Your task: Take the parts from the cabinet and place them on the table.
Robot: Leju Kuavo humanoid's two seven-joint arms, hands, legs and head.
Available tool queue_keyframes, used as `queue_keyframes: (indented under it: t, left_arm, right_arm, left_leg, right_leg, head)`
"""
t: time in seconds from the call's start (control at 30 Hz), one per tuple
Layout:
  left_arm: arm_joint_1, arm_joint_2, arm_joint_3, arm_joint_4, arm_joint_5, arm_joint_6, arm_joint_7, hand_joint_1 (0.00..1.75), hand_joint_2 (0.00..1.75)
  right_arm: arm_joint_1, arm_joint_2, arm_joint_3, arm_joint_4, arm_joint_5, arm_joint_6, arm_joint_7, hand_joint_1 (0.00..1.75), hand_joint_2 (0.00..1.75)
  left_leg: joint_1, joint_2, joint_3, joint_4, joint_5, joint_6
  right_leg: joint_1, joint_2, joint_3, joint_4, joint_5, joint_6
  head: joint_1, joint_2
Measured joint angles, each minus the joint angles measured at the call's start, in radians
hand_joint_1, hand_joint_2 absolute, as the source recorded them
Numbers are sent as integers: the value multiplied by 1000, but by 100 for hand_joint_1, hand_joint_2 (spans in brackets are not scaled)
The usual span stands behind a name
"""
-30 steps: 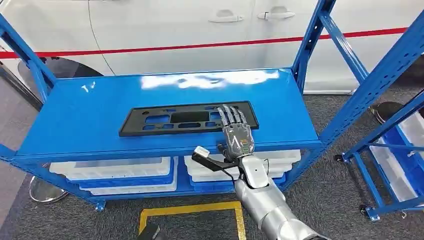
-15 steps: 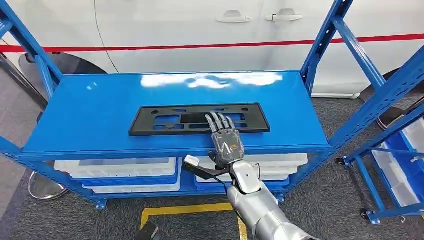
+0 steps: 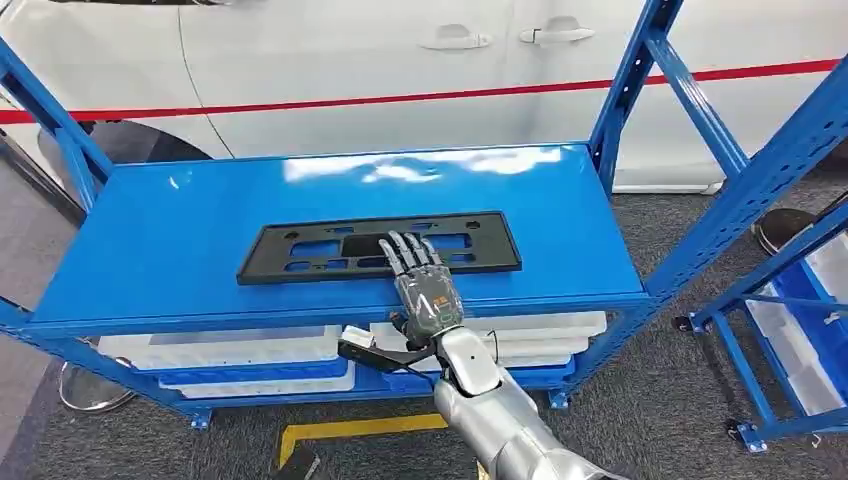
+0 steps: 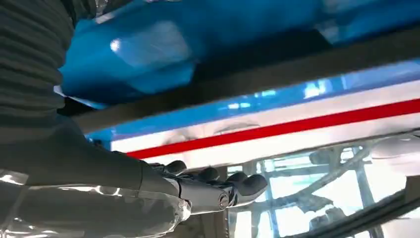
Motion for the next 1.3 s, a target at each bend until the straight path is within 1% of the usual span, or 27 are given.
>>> queue_keyframes:
  t: [0.03, 0.13, 0.2, 0.27, 0.33, 0.37, 0.43, 0.47, 0.5, 0.53, 0.57, 0.63, 0.67, 0.7, 0.73, 0.77, 0.83, 0.87, 0.9, 0.97, 1.0, 1.03, 1.07, 1.17, 1.2, 1.23, 1.3]
  left_arm:
    - [-2, 0, 0, 0, 0, 0, 0, 0, 0]
    - [0, 1, 0, 0, -4, 0, -3, 0, 0]
    - [3, 1, 0, 0, -4, 0, -4, 0, 0]
    - [0, 1, 0, 0, -3, 0, -6, 0, 0]
    - [2, 1, 0, 0, -2, 0, -6, 0, 0]
    - [5, 1, 0, 0, -1, 0, -6, 0, 0]
    - [10, 1, 0, 0, -1, 0, -6, 0, 0]
    - [12, 1, 0, 0, 0, 0, -6, 0, 0]
    - [13, 0, 0, 0, -1, 0, -6, 0, 0]
    - [16, -1, 0, 3, 0, 0, -6, 0, 0]
    - [13, -2, 0, 3, 2, 0, -9, 0, 0]
    - [10, -2, 0, 3, 16, 1, -10, 0, 0]
    - [8, -2, 1, 3, 21, 1, -7, 0, 0]
    - [5, -2, 2, 2, 26, 2, -7, 0, 0]
    - [3, -2, 3, 2, 28, 1, -9, 0, 0]
    - [3, -2, 4, 2, 32, 0, -9, 0, 0]
    - [4, -2, 5, 2, 34, 1, -9, 0, 0]
    - [5, -2, 6, 2, 34, 2, -9, 0, 0]
    - [4, -2, 6, 2, 35, 2, -9, 0, 0]
    - [2, 0, 7, 2, 37, 8, -12, 0, 0]
    - [-1, 0, 8, 2, 37, 10, -14, 0, 0]
    - [-2, 0, 8, 2, 38, 13, -16, 0, 0]
    - [-6, 0, 9, 2, 39, 16, -18, 0, 0]
    - [-8, 0, 10, 2, 37, 24, -26, 0, 0]
    - [-9, -2, 10, 2, 35, 26, -28, 0, 0]
    - [-11, -2, 10, 2, 34, 29, -32, 0, 0]
    - [-15, -2, 10, 2, 32, 35, -35, 0, 0]
  right_arm:
    - [-4, 0, 5, 2, -6, 0, 3, 0, 175]
    - [-7, 2, 20, 2, -33, 0, 13, 0, 175]
    - [-11, 2, 26, -1, -48, -1, 14, 0, 175]
    - [-16, 2, 27, -5, -61, -1, 10, 0, 175]
    - [-8, 2, 27, -11, -69, -1, 5, 0, 175]
    - [-2, 2, 27, -15, -70, -1, 3, 0, 175]
    - [2, 2, 27, -19, -70, -1, -1, 0, 175]
    - [2, 2, 27, -21, -70, -1, -3, 0, 175]
    - [3, 1, 27, -21, -70, -1, -5, 0, 175]
    - [8, -1, 27, -20, -71, 0, -7, 0, 175]
    - [11, -2, 27, -20, -69, 0, -10, 0, 175]
    - [12, 0, 27, -28, -68, -1, -11, 0, 175]
    - [8, 0, 27, -34, -68, -1, -8, 2, 175]
    - [7, 2, 27, -36, -65, -1, -8, 175, 175]
    - [6, 2, 27, -36, -67, -1, -8, 175, 175]
    - [7, 2, 27, -34, -73, -1, -12, 175, 175]
    - [11, 2, 27, -27, -90, -1, -20, 175, 175]
    - [12, 2, 27, -25, -93, -1, -23, 175, 175]
    - [12, 2, 27, -25, -98, -1, -26, 175, 175]
    - [11, 2, 27, -25, -104, -1, -31, 175, 175]
    - [10, 2, 27, -25, -104, -1, -31, 175, 175]
    - [10, 2, 27, -25, -106, 0, -32, 175, 175]
    - [8, 3, 27, -25, -107, 0, -32, 175, 175]
    - [6, 4, 27, -26, -107, -1, -35, 175, 175]
    - [6, 4, 27, -29, -107, -1, -37, 175, 175]
    - [3, 4, 27, -30, -106, -1, -39, 175, 175]
    - [-1, 4, 27, -34, -105, -1, -41, 175, 175]
  left_leg:
    - [-9, 0, 14, -15, -25, 5]
    - [-9, -1, 29, -39, -37, 24]
    - [-2, -5, 57, -50, -41, 35]
    - [-1, -3, 76, -50, -56, 48]
    - [-2, -4, 96, -50, -76, 49]
    - [-2, -5, 111, -50, -88, 48]
    - [-2, -8, 150, -50, -117, 43]
    - [-2, -8, 172, -50, -134, 41]
    - [-2, -7, 191, -51, -151, 38]
    - [-2, -6, 200, -50, -168, 35]
    - [-4, -9, 204, -51, -171, 26]
    - [0, -7, 211, -58, -174, 17]
    - [-1, -7, 208, -44, -158, 9]
    - [0, -5, 179, 8, -140, 4]
    - [-1, -5, 139, 81, -119, -1]
    - [0, -4, 94, 149, -128, -5]
    - [3, -4, 16, 237, -216, -15]
    - [6, -4, -9, 246, -253, -18]
    - [8, -3, -22, 230, -254, -20]
    - [9, -3, -4, 115, -148, -18]
    - [9, -2, 21, 20, -55, -15]
    - [8, -1, 31, -41, -8, -10]
    - [0, 0, 29, -50, -39, -7]
    - [-5, -5, 30, -45, -17, 14]
    - [10, -3, 38, -59, -10, 24]
    - [7, -3, 42, -62, -9, 27]
    - [6, -1, 43, -61, -12, 35]
  right_leg:
    - [7, -1, 2, -1, -5, 7]
    - [7, 0, 12, -3, 1, 24]
    - [3, -2, 11, 18, -11, 33]
    - [3, -2, -62, 135, -34, 38]
    - [2, -2, -170, 272, -83, 45]
    - [2, -2, -205, 295, -91, 45]
    - [2, -2, -214, 227, -53, 40]
    - [3, -2, -201, 158, -8, 36]
    - [7, -2, -186, 82, 65, 28]
    - [12, -3, -191, 16, 184, 16]
    - [20, -3, -186, 16, 150, 10]
    - [24, 0, -183, 21, 148, -7]
    - [23, 0, -174, 15, 141, -16]
    - [14, 1, -156, 1, 136, -21]
    - [11, 0, -140, -8, 131, -26]
    - [9, 0, -125, -16, 125, -29]
    - [7, 1, -98, -21, 106, -29]
    - [7, 3, -86, -21, 96, -28]
    - [7, 5, -75, -20, 87, -26]
    - [7, 7, -52, -17, 70, -21]
    - [6, 8, -41, -16, 62, -17]
    - [6, 8, -37, -15, 57, -12]
    - [9, 8, -39, -12, 56, -8]
    - [7, 8, -42, -18, 55, 11]
    - [11, 7, -44, -13, 46, 17]
    - [10, 4, -48, 9, 29, 21]
    - [5, 3, -112, 142, -44, 27]
  head:
    - [0, 0]
    - [0, 0]
    - [1, 0]
    - [0, 0]
    - [0, 0]
    - [1, 0]
    - [1, 0]
    - [1, 0]
    - [1, 0]
    - [2, 0]
    - [-2, 0]
    - [-3, 0]
    - [-4, 0]
    - [-4, 0]
    - [-5, 0]
    - [-5, 0]
    - [-5, 0]
    - [-5, 0]
    - [-5, 0]
    - [-5, 0]
    - [-5, 0]
    - [-5, 0]
    - [-5, 0]
    - [-4, 0]
    - [-5, 0]
    - [-3, 0]
    - [-4, 0]
